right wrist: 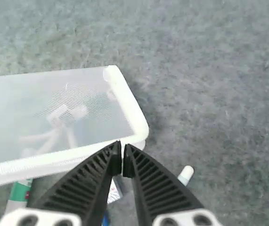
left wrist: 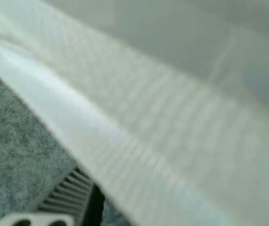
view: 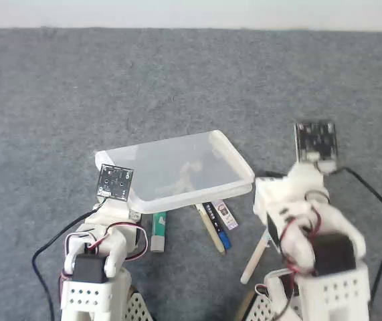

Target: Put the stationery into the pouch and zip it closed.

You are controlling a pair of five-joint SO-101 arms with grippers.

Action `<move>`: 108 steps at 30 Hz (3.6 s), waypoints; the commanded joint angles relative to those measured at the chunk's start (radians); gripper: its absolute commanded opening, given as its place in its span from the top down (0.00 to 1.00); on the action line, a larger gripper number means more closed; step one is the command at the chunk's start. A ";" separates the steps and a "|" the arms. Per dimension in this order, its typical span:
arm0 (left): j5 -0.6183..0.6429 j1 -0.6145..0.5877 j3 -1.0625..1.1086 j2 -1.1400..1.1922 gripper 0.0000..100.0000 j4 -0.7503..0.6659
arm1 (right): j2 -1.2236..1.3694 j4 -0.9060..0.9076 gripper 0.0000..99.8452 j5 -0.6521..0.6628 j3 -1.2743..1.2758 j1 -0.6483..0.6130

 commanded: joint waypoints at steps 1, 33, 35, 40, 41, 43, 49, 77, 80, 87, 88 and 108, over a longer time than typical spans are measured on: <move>-0.006 -0.002 -0.012 -0.011 0.99 0.006 | 0.150 -0.065 0.99 -0.014 -0.098 -0.005; -0.057 -0.505 -0.495 -0.011 0.66 -0.031 | 0.840 -0.105 0.99 -0.178 -0.502 -0.004; -0.055 -0.505 -0.521 -0.009 0.66 -0.026 | 0.840 -0.131 0.99 -0.181 -0.499 -0.002; -0.058 -0.508 -0.562 -0.005 0.66 0.009 | 0.840 -0.191 0.99 -0.181 -0.494 0.002; -0.058 -0.508 -0.564 -0.005 0.66 0.026 | 0.842 -0.199 0.99 -0.181 -0.494 -0.001; -0.061 -0.497 -0.561 -0.005 0.66 0.048 | 0.843 -0.211 0.99 -0.178 -0.494 -0.007; -0.063 -0.465 -0.490 -0.003 0.66 0.049 | 0.954 -0.217 0.87 -0.176 -0.500 -0.079; 0.106 -0.555 -0.277 -0.009 0.66 0.015 | 1.481 -0.189 0.99 -0.173 -0.996 -0.397; 0.106 -0.555 -0.277 -0.009 0.66 0.015 | 1.484 -0.191 0.99 -0.173 -1.010 -0.449; 0.106 -0.559 -0.268 -0.011 0.66 0.015 | 1.428 -0.104 0.99 -0.173 -1.039 -0.383; 0.104 -0.559 -0.263 -0.011 0.66 0.015 | 1.409 -0.087 0.99 -0.173 -1.039 -0.355; 0.103 -0.559 -0.260 -0.011 0.66 0.015 | 1.377 -0.119 0.99 -0.075 -0.752 -0.262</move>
